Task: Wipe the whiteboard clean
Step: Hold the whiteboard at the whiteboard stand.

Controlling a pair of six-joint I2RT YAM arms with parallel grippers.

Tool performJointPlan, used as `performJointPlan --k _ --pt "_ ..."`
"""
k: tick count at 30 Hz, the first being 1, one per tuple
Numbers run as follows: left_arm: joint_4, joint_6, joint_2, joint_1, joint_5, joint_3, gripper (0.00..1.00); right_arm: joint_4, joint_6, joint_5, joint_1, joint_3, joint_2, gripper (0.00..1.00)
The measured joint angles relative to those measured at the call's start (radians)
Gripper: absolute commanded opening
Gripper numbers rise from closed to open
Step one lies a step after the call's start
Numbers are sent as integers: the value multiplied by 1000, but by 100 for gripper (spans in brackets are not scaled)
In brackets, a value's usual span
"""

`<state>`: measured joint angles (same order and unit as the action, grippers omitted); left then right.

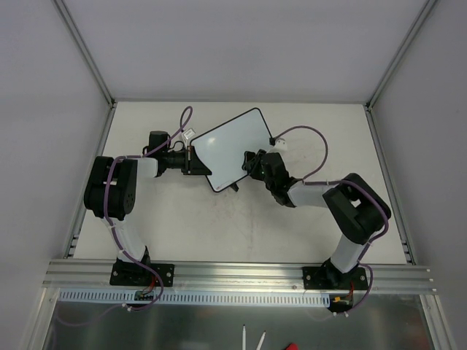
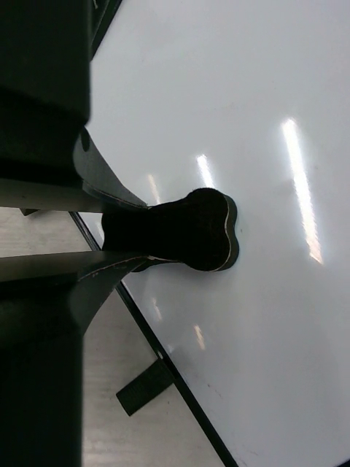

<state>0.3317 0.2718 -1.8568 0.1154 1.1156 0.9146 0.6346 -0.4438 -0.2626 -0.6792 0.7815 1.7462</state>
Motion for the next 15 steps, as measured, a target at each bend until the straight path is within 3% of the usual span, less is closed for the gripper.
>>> performJointPlan --k 15 --pt "0 -1 0 -6 0 0 0 4 24 -23 -164 20 20 3"
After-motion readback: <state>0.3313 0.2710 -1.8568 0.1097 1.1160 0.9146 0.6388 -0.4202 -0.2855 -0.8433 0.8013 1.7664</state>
